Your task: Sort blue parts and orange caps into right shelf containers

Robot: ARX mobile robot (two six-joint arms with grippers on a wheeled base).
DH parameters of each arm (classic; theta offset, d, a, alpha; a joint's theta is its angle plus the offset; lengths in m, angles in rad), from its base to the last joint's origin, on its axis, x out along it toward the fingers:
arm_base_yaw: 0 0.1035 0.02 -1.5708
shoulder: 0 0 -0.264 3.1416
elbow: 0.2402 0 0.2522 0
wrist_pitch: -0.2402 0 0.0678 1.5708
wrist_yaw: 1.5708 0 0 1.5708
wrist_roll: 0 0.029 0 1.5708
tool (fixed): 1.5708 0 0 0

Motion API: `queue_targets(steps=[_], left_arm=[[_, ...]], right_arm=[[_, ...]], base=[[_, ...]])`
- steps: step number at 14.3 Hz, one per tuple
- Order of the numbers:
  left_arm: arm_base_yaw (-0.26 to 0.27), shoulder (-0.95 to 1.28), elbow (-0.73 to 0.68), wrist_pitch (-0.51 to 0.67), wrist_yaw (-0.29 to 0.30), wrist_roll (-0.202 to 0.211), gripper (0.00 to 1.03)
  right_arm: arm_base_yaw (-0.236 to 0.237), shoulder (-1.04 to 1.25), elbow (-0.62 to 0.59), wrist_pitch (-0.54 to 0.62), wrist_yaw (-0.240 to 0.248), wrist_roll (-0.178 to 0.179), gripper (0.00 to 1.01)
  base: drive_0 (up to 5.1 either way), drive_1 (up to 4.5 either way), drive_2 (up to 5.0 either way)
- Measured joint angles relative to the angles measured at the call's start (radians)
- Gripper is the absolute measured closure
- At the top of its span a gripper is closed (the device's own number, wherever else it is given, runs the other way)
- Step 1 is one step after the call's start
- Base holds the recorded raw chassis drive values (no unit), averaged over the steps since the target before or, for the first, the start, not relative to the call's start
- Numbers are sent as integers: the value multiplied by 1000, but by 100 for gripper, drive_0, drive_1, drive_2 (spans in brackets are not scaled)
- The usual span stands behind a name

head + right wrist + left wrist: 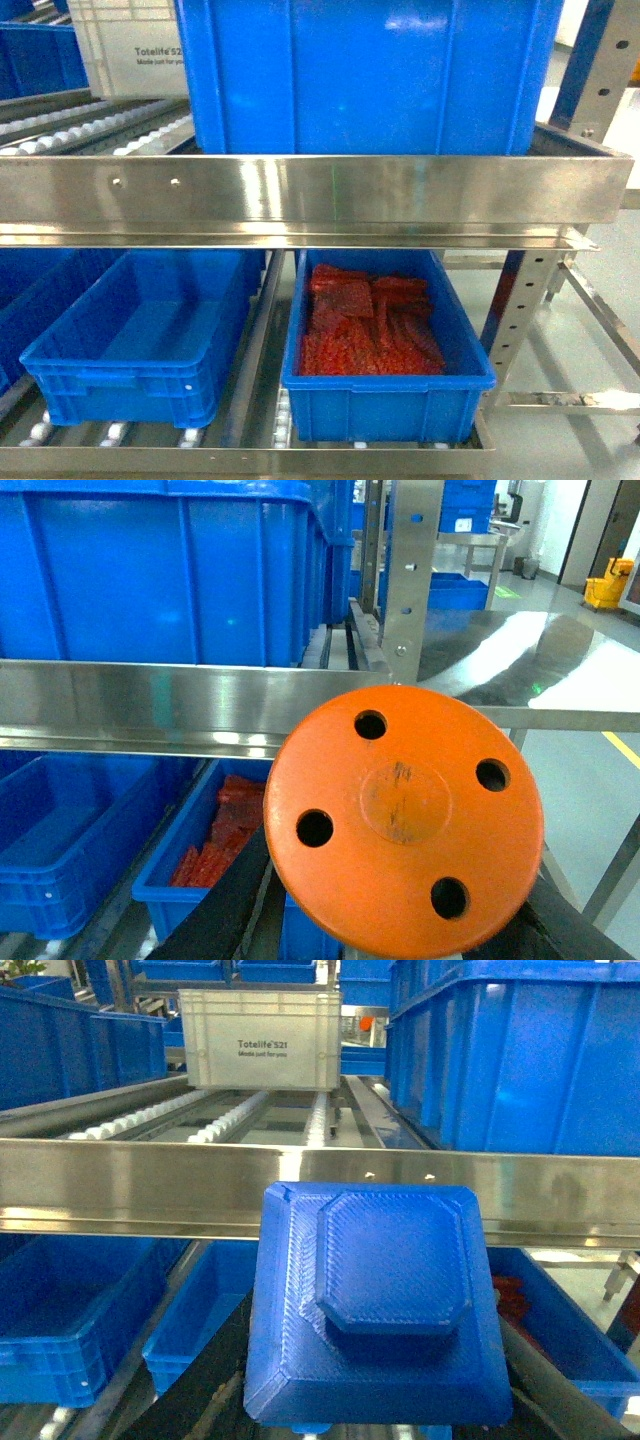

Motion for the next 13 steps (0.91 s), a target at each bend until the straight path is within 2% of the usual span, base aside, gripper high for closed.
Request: queue_targets(steps=[13], left_arm=[[0,0,0,0,0,0,60]], right_arm=[[0,0,0,1,0,0,59]], base=[[-505,240,240]])
